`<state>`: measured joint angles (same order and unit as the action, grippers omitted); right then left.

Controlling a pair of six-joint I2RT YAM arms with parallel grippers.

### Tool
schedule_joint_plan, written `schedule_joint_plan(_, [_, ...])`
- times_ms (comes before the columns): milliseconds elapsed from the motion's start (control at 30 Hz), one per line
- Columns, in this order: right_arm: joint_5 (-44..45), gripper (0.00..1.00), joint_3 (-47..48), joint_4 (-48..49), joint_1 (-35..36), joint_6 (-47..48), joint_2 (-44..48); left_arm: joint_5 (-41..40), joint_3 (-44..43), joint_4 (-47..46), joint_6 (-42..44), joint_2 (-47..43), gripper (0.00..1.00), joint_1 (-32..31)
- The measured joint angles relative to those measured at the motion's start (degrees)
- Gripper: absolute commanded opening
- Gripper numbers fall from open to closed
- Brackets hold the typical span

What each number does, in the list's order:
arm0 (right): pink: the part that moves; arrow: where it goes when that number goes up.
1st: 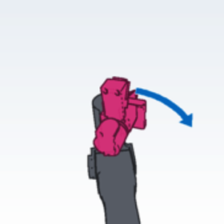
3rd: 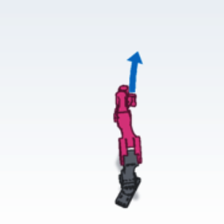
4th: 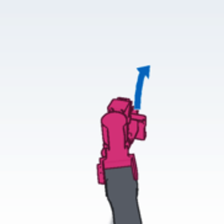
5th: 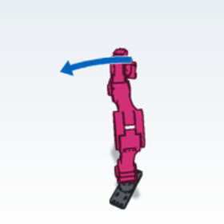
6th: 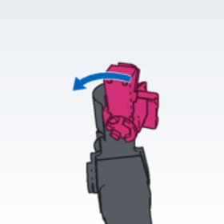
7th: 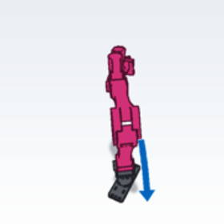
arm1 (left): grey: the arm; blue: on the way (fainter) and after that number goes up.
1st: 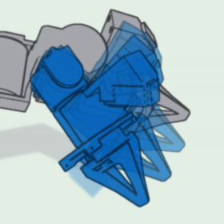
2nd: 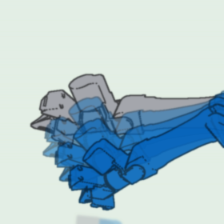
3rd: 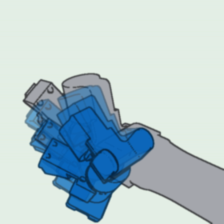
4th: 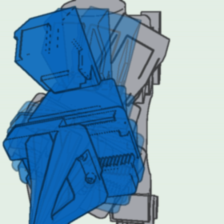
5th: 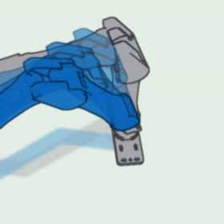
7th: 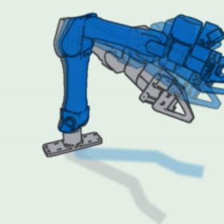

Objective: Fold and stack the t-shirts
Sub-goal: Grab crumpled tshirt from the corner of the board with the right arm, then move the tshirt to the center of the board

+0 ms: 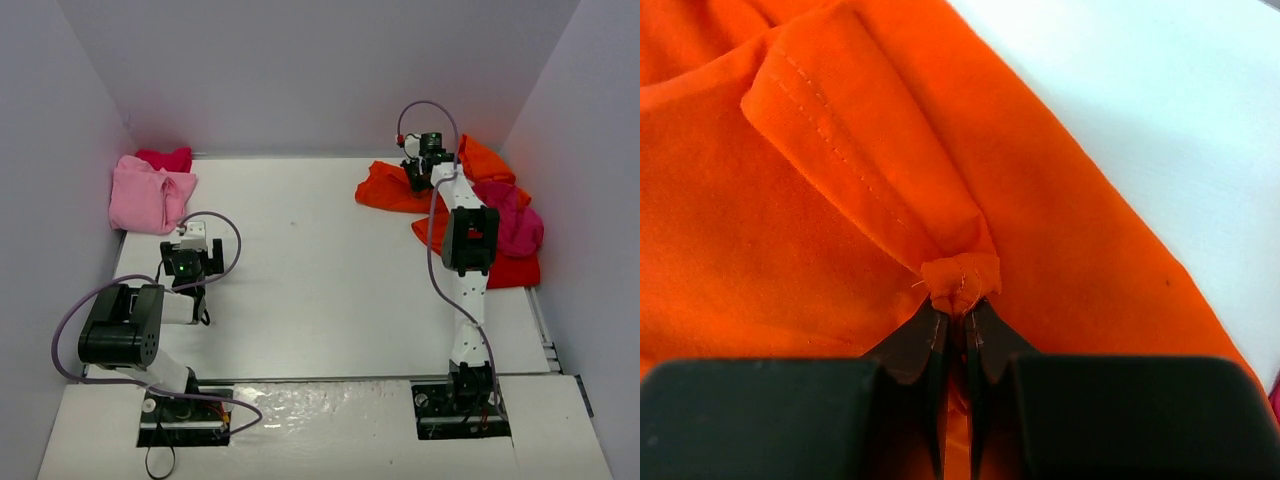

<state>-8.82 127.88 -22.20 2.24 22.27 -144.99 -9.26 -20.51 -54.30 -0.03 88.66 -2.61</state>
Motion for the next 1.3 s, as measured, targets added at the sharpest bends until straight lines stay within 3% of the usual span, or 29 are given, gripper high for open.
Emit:
schedule_joint_plan(200, [1.25,0.0,-0.01,-2.03,0.15,0.34,3.34,0.1,-0.01,0.01,0.0,0.0,0.97,0.0])
schedule_joint_plan(400, [-0.09,0.02,0.29,-3.54,0.7,-0.45,18.94,0.15,-0.03,0.02,0.0,0.0,0.97,0.0])
schedule_joint_plan(567, [-12.98,0.04,0.33,-3.13,4.59,-2.55,37.19,0.17,-0.06,0.02,-0.01,0.0,0.97,0.0])
schedule_joint_plan(767, [-29.4,0.03,-9.07,-7.73,19.89,4.01,52.36,0.17,-0.07,0.0,-0.01,0.0,0.97,0.0])
schedule_joint_plan(833, [-33.56,0.21,-14.84,-9.55,21.42,6.26,54.01,0.17,-0.07,0.0,0.0,0.0,0.97,0.0])
schedule_joint_plan(900, [-35.36,0.91,-21.57,-12.2,21.37,8.67,54.85,0.16,-0.07,0.0,0.01,0.0,0.97,0.0])
schedule_joint_plan(933, [-35.06,1.0,-24.85,-13.07,21.19,9.59,54.85,0.17,-0.07,0.0,0.01,0.0,0.97,0.0])
schedule_joint_plan(1033, [-32.27,1.0,-33.14,-16.13,20.91,11.59,54.72,0.16,-0.07,0.0,0.01,0.0,0.97,0.0])
schedule_joint_plan(1167, [-29.4,1.0,-36.69,-21.1,20.89,15.02,54.54,0.15,-0.07,0.0,-0.01,0.0,0.97,0.0])
schedule_joint_plan(1233, [-29.09,1.0,-36.51,-23.15,21.05,16.26,54.13,0.34,-0.31,0.55,0.01,-0.1,0.82,0.0])
schedule_joint_plan(1300, [-28.94,1.0,-36.08,-24.74,21.35,17.28,53.44,2.0,-1.68,5.65,0.92,-1.77,0.8,0.0])
